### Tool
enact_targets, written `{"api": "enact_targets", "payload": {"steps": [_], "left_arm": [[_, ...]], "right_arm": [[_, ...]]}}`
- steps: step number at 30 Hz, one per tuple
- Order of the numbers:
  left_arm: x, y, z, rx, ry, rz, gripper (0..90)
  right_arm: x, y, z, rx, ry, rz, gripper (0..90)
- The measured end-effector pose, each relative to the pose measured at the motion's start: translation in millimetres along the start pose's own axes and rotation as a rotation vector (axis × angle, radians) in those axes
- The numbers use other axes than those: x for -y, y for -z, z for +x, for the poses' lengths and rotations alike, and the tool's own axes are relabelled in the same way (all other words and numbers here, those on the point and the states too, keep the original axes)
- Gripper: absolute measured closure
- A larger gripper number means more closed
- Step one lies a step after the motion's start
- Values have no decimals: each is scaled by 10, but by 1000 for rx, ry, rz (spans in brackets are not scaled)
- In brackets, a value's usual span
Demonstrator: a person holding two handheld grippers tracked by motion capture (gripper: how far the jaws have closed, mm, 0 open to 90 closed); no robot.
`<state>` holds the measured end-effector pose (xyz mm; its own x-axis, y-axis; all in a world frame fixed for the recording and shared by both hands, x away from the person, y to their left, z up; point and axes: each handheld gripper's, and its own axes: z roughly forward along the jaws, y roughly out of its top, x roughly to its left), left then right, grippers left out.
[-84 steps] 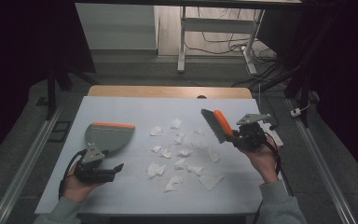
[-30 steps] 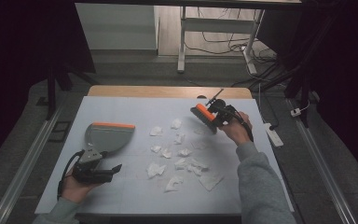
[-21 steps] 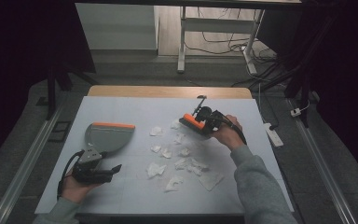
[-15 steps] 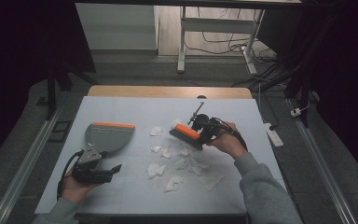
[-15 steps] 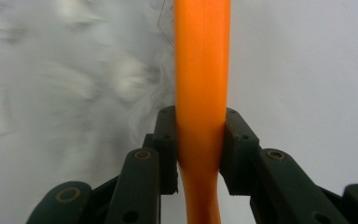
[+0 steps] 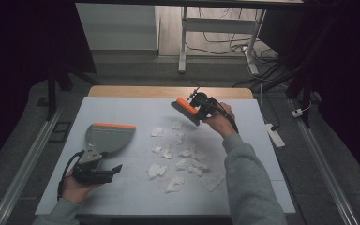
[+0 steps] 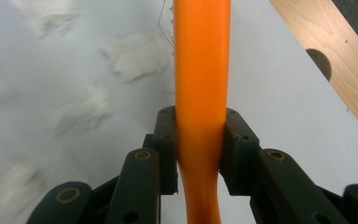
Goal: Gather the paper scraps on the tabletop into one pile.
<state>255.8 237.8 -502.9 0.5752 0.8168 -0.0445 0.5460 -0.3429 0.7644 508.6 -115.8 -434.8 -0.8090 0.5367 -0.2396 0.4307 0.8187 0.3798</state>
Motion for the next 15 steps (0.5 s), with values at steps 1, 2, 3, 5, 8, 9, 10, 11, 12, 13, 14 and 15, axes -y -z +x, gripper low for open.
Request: {"api": "enact_targets", "payload": {"steps": [1,2,3,5,8,9,10,11,12,13,14,15], "left_arm": [[2,-1,3,0,2,-1,239],[5,0,6,0,2,-1,239],[8,2,12,0,3,-2,239],[13,9,22,-1,5,-4,239],[19,16,33,0,11,-8,240],[21,16,35,1,11,-8,240],[23,16,37,1,11,-7,240],[25,16,37,0,11,-7,240],[26,17,35,0,11,-7,240],[26,21,31,-1,10,-6,240],[26,25,26,-2,10,-8,240],[25,29,22,-1,9,-9,240]], "right_arm": [[-39,-75,-17,9,6,12,707],[-73,-145,-34,23,28,25,708],[-102,-206,-45,27,42,37,708],[-160,-284,-53,21,69,35,708],[-248,-321,16,-13,102,49,708],[-265,-329,59,-18,125,56,709],[-278,-330,110,-19,147,69,709],[-281,-332,156,-22,174,74,709],[-279,-328,206,-14,198,83,709],[-273,-314,248,-12,218,98,710],[-261,-296,279,-7,239,104,710],[-243,-271,313,-17,247,103,710]]}}
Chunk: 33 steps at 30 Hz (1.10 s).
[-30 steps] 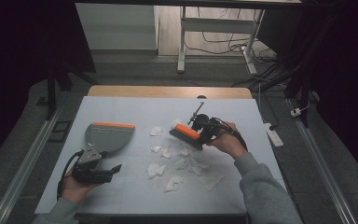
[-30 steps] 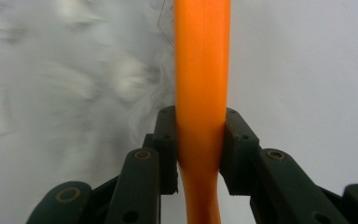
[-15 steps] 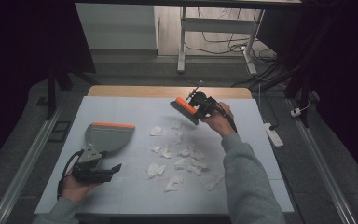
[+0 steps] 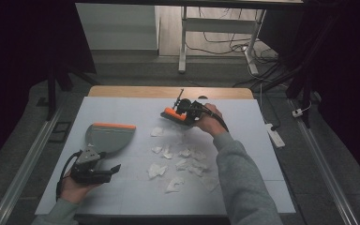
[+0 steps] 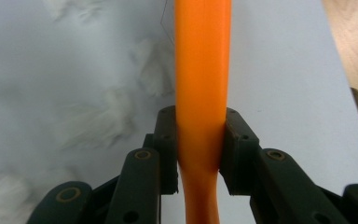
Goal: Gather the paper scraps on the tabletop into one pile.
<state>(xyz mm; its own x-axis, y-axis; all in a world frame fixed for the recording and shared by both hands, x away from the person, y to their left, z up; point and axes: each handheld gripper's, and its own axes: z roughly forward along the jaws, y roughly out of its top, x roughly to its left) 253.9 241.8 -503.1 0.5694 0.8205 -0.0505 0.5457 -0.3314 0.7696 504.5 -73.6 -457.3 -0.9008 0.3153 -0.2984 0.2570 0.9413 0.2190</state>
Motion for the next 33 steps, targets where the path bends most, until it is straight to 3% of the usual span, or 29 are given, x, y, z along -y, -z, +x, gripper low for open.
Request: {"api": "enact_targets", "payload": {"steps": [8,14,19,21,25,28,33], "left_arm": [[-3,1,-11,0,-1,1,240],[-5,-3,-17,1,2,3,240],[-2,7,-2,-5,10,1,239],[3,12,5,-6,13,-1,240],[7,7,11,-4,15,0,240],[3,-4,4,-1,11,3,240],[3,-1,7,-4,10,2,240]], "right_arm": [[255,182,340,-94,48,-42,710],[420,362,462,-146,58,-92,709],[464,574,391,-110,-23,-206,708],[458,610,346,-98,-36,-223,709],[419,606,309,-84,-53,-236,708],[340,557,287,-62,-36,-227,708],[65,451,242,-51,-11,-216,708]]}}
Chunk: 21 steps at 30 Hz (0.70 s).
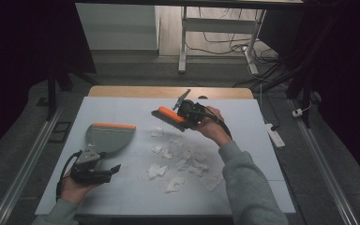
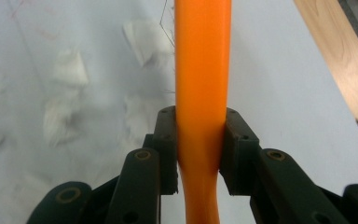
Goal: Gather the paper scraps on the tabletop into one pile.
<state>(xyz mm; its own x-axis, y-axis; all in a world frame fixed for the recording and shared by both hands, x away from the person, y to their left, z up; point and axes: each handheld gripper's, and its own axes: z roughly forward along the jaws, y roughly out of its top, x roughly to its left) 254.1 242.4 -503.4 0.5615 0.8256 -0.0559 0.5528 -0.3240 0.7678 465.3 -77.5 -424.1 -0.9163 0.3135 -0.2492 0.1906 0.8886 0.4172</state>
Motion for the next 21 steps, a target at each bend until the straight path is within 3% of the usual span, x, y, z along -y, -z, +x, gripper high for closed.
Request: {"api": "enact_targets", "payload": {"steps": [7,10,13,17,21], "left_arm": [[14,20,21,3,7,-8,240],[26,25,40,2,13,-10,240],[32,30,52,1,16,-12,240],[28,26,41,2,14,-10,241],[21,26,25,1,9,-9,241]], "right_arm": [[-334,-329,-87,17,39,68,708],[-406,-460,-81,32,87,108,708],[-420,-576,-63,13,120,140,709],[-440,-591,15,-20,144,143,709],[-435,-564,212,-26,212,206,710]]}}
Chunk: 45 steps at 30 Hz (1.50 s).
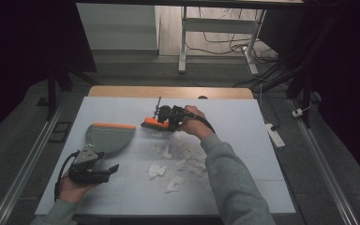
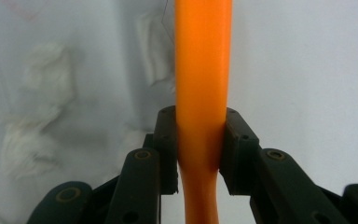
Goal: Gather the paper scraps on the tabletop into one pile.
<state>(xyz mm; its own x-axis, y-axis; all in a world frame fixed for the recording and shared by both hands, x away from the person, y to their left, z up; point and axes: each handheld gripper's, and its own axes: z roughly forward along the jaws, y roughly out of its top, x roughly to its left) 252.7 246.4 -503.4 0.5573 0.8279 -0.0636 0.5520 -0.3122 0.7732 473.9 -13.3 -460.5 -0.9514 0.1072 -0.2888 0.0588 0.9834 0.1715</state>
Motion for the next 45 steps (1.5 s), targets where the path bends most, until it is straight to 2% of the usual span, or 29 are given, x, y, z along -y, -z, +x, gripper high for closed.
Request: {"api": "enact_targets", "payload": {"steps": [3,4,7,9,11,14,15,16,18,21,25,27,29,32,36,38,41,45], "left_arm": [[0,8,-2,-1,-2,-2,241],[-1,10,-2,-2,-2,-2,241],[-2,7,-5,1,-4,-1,242],[-4,-3,-7,2,-6,2,241],[-3,-10,-7,1,-5,3,241],[-2,-8,-2,2,-3,3,241],[-2,-7,-2,2,-2,2,242],[-2,-5,-2,2,-2,1,241],[-1,-7,3,2,0,2,242],[0,-12,10,0,3,4,241],[0,-5,13,-8,5,0,241],[3,2,11,-11,3,-2,241],[6,3,12,-11,5,-3,241],[8,-2,16,-10,11,-3,241],[7,-3,11,-8,9,-3,241],[7,-6,12,-7,8,-2,241],[8,-6,12,-4,7,-1,241],[13,3,16,-4,8,-3,241]], "right_arm": [[7,49,149,-9,43,12,710],[22,61,186,-15,72,-1,710],[101,134,313,-41,112,-12,710],[169,207,359,-63,115,-28,709],[243,300,373,-61,99,-58,709],[364,483,340,-35,23,-139,709],[414,557,304,-27,-7,-181,708],[442,597,278,-22,-16,-207,708],[507,698,246,-31,-90,-257,708],[537,788,249,-53,-159,-321,708],[425,783,373,-79,-214,-330,708],[328,709,451,-94,-242,-319,708],[248,630,516,-101,-290,-312,708],[174,519,566,-165,-344,-342,708],[113,388,602,-223,-385,-361,708],[90,332,608,-223,-396,-354,708],[82,238,592,-242,-454,-333,708],[147,140,578,-237,-509,-294,708]]}}
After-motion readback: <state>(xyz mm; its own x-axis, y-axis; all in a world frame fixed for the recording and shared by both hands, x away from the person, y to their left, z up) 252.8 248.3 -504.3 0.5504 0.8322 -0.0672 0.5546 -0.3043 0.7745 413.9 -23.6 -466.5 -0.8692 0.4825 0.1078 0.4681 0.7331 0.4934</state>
